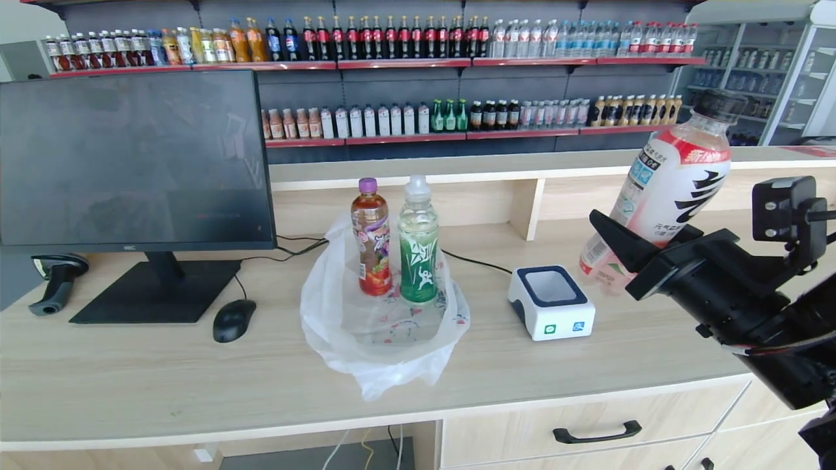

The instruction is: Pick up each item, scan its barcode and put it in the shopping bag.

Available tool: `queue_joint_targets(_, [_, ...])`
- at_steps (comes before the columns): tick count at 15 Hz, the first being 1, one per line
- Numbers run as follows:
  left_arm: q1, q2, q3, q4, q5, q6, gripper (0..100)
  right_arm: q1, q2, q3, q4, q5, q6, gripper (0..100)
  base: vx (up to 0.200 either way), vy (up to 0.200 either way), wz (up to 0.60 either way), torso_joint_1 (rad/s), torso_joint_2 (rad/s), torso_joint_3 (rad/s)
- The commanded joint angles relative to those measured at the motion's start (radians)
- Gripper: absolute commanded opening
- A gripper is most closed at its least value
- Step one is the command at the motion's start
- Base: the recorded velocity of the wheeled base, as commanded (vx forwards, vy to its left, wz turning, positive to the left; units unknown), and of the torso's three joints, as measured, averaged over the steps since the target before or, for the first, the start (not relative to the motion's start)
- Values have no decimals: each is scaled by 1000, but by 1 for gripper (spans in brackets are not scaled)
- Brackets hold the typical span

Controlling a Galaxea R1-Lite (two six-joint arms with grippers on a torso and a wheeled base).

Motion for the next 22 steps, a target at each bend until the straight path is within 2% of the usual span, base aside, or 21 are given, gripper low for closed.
queue_joint_targets(1, [0,0,0,0,0,0,100,0,9,-2,-1,2,-1,0,0,200,0,-2,2,-2])
queue_joint_targets(5, [0,0,0,0,0,0,100,0,11,0,-1,0,0,0,0,0,0,0,0,0])
queue_joint_targets(9, [0,0,0,0,0,0,100,3,11,9,-1,0,0,0,0,0,600,1,0,1])
queue_joint_targets(17, [0,0,0,0,0,0,100,9,54,-5,-1,5,-1,0,0,0,0,0,0,0])
queue_joint_targets(22, [0,0,0,0,0,0,100,106,147,-28,-1,6,-1,0,0,0,0,0,0,0])
